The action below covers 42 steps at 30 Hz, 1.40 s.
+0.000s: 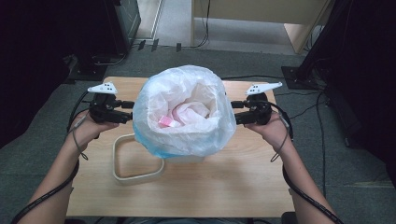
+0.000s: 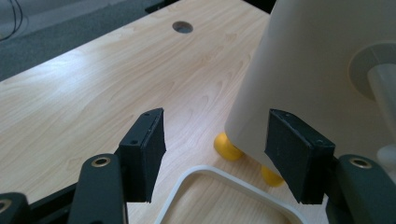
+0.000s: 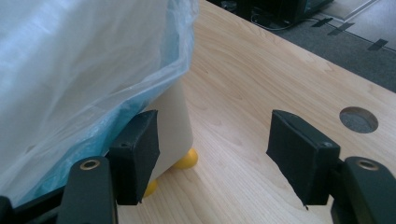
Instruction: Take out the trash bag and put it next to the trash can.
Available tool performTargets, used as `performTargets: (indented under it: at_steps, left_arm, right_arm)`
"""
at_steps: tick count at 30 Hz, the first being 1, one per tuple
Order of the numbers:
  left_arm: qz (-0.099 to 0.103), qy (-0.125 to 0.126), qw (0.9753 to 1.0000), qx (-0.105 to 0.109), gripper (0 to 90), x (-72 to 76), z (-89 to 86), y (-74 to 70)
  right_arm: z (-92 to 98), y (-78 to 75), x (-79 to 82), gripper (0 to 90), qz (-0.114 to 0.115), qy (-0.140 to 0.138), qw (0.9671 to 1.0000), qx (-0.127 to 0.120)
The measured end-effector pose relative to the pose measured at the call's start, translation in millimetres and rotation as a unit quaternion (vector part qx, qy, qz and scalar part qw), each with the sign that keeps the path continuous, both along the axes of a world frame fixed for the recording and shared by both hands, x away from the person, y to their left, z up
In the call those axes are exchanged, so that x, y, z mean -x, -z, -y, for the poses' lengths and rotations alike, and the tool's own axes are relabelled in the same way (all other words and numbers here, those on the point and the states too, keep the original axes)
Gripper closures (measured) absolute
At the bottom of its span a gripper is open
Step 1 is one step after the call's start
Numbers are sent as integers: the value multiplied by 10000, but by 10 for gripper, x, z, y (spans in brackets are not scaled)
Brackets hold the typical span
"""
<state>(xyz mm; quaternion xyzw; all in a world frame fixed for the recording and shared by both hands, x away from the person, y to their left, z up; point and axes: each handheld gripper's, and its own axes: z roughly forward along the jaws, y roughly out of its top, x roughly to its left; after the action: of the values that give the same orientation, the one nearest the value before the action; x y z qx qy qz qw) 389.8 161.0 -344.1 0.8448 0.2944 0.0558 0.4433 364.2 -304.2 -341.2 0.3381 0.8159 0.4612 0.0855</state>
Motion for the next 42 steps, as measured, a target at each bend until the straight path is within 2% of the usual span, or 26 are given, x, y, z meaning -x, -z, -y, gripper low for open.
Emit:
performTargets:
  at_steps: [2, 8, 12, 16, 20, 24, 30, 33, 37, 40, 42]
  left_arm:
    - [18, 77, 10000, -16, 402, 13, 25, -52]
    - [9, 215, 9996, 190, 482, 43, 71, -221]
    - [33, 327, 9993, 150, 517, 52, 127, -319]
    - [136, 502, 9986, 113, 517, 74, 193, -416]
    - [237, 549, 9981, 149, 512, 96, 216, -501]
    - [334, 560, 9978, 142, 514, 124, 229, -597]
    - [482, 592, 9969, 210, 520, 157, 258, -759]
    - [496, 647, 9964, 246, 527, 168, 288, -838]
    - [615, 673, 9958, 66, 552, 185, 331, -923]
    - [645, 727, 9951, 171, 553, 197, 337, -1008]
    - [701, 762, 9945, 159, 553, 210, 363, -1067]
  right_arm:
    - [1, -47, 12, 344, 33, -38, 10000, 17]
    - [0, -161, 54, 346, 114, -150, 9998, 28]
    - [-6, -261, 67, 353, 176, -202, 9996, -91]
    - [-45, -381, 80, 356, 245, -327, 9992, -20]
    - [-83, -458, 111, 358, 324, -416, 9986, 15]
    - [-96, -522, 132, 381, 355, -500, 9981, -98]
    - [-113, -679, 158, 388, 451, -617, 9963, -391]
    - [-135, -763, 176, 390, 549, -661, 9955, -404]
    - [-189, -860, 196, 391, 624, -746, 9942, -453]
    - [-249, -905, 200, 391, 672, -822, 9935, -421]
    - [-307, -942, 201, 393, 684, -897, 9927, -436]
